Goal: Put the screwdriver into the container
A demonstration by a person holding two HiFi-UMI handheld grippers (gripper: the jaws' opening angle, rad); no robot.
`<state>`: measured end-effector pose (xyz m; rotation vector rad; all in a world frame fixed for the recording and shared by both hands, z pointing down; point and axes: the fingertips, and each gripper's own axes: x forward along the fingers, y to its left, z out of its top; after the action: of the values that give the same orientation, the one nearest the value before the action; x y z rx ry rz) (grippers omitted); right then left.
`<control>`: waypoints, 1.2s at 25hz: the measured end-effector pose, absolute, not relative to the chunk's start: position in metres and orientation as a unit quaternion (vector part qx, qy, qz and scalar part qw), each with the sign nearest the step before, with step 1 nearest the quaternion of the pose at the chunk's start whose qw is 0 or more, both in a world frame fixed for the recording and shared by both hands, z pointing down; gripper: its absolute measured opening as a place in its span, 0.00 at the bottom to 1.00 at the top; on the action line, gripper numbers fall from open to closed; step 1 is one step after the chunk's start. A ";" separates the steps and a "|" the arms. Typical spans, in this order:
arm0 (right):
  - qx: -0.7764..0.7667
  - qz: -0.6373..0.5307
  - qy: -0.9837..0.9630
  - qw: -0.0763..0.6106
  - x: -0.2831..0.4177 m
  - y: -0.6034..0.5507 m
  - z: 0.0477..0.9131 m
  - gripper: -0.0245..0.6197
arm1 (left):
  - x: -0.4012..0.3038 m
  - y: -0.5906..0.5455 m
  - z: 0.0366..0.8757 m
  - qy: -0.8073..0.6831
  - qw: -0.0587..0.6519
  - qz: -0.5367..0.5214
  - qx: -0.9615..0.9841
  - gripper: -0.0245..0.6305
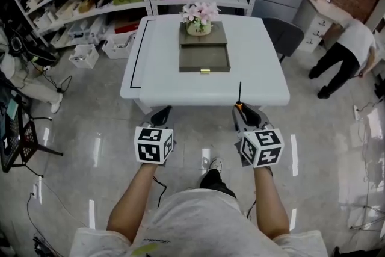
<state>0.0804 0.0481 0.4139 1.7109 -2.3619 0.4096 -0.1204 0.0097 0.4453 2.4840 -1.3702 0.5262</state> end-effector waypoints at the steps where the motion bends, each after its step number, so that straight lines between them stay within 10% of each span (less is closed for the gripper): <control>1: 0.576 0.139 -0.800 0.097 0.083 0.039 0.415 0.15 | -0.118 0.002 0.446 -0.473 0.128 0.182 0.853 0.04; 30: 0.515 0.161 -0.834 0.115 0.176 -0.126 0.442 0.15 | -0.028 -0.147 0.459 -0.523 0.138 0.207 0.815 0.04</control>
<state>0.1756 -0.1258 0.4422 1.5099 -2.4444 0.4722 -0.0285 -0.1473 0.4589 2.3573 -1.5118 0.5992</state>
